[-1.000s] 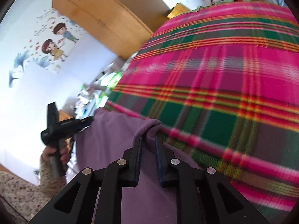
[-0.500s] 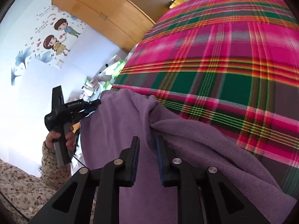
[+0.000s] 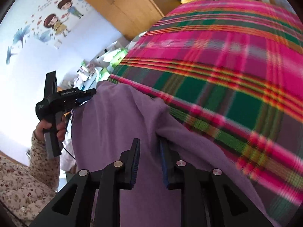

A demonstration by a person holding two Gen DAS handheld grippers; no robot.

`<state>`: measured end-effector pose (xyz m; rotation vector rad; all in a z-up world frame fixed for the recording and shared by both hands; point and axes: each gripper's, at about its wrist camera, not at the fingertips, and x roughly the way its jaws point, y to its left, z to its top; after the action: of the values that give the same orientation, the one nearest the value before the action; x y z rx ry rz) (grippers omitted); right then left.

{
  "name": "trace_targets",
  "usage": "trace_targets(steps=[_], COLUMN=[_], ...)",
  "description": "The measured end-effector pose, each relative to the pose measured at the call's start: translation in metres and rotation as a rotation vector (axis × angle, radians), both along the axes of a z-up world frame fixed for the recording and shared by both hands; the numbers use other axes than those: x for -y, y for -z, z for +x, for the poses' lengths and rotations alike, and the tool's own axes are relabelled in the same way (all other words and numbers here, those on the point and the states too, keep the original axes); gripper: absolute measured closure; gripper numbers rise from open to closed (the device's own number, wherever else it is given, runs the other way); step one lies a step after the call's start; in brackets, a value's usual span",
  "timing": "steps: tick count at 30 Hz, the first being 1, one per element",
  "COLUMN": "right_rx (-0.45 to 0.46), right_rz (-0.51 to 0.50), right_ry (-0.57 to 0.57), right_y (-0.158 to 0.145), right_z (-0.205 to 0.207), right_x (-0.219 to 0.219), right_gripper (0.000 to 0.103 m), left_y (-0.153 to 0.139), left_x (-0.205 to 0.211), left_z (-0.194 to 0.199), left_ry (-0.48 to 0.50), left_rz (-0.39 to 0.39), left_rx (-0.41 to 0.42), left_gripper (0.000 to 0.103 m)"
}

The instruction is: Fold clothes

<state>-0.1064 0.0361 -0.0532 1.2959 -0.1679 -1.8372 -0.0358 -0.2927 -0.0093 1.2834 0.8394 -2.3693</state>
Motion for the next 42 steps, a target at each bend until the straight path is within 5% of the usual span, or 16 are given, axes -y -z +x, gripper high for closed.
trace_targets(steps=[3,10,15,21,33,42], right_rx=[-0.020,-0.057,-0.163,0.014,0.094,0.167], right_rz=[-0.013,-0.053,-0.096,-0.087,-0.056,-0.190], right_ry=[-0.032,-0.039,0.117,0.030,-0.132,-0.057], right_y=[-0.002,-0.004,-0.011,0.005,0.003,0.014], right_z=[-0.003,-0.005,-0.010,-0.012,-0.033,-0.054], right_x=[0.007,0.016,-0.010,-0.003,0.026,0.042], right_gripper=[0.069,0.066,0.066,0.067,0.061,0.060], left_y=[0.000,0.001,0.001,0.001,0.002,0.002], left_x=[0.001,0.001,0.001,0.001,0.003,0.003], left_z=[0.000,0.001,0.001,0.001,0.002,0.001], left_ry=[0.000,-0.003,-0.003,-0.005,-0.010,-0.011], left_rz=[0.004,0.006,0.004,0.012,0.010,0.009], left_rx=[-0.002,-0.009,-0.011,-0.014,-0.019,-0.023], left_gripper=[0.078,0.078,0.078,0.078,0.077,0.076])
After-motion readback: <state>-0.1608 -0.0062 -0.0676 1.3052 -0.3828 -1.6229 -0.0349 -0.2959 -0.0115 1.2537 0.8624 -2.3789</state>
